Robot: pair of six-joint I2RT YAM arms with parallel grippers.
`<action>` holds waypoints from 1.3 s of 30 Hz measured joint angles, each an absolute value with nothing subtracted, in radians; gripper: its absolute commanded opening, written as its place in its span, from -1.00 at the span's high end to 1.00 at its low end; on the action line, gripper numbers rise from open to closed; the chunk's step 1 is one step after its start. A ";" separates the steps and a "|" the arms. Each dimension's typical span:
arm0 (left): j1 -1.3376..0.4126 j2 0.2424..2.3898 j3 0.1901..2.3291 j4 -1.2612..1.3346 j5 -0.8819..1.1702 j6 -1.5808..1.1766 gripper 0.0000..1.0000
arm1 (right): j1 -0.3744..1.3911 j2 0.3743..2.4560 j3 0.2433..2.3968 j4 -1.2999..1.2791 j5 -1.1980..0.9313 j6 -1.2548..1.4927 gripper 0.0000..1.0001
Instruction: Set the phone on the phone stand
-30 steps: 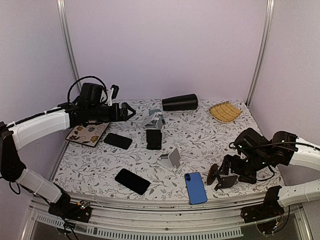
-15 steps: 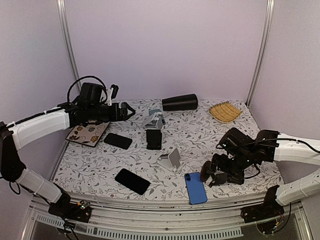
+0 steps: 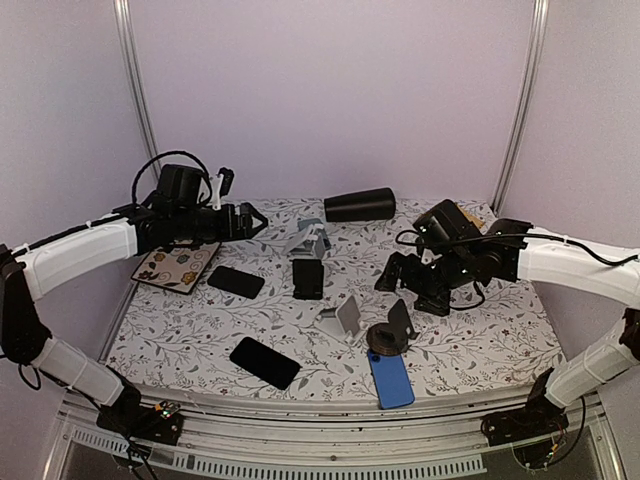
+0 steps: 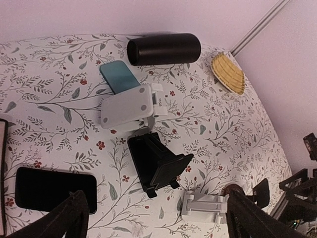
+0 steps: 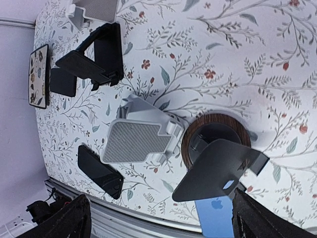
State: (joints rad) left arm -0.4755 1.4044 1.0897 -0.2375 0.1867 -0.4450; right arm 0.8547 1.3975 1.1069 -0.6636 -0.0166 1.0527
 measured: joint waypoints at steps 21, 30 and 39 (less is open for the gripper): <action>-0.467 1.361 1.075 -0.235 0.210 -0.435 -0.93 | 0.720 1.304 0.728 -0.157 -0.193 0.215 -0.98; -0.466 1.352 1.076 -0.253 0.205 -0.429 -0.93 | 0.710 1.477 0.796 -0.124 -0.264 0.041 -0.97; -0.466 1.352 1.076 -0.260 0.199 -0.430 -0.93 | 0.710 1.489 0.839 -0.195 -0.287 -0.008 -0.28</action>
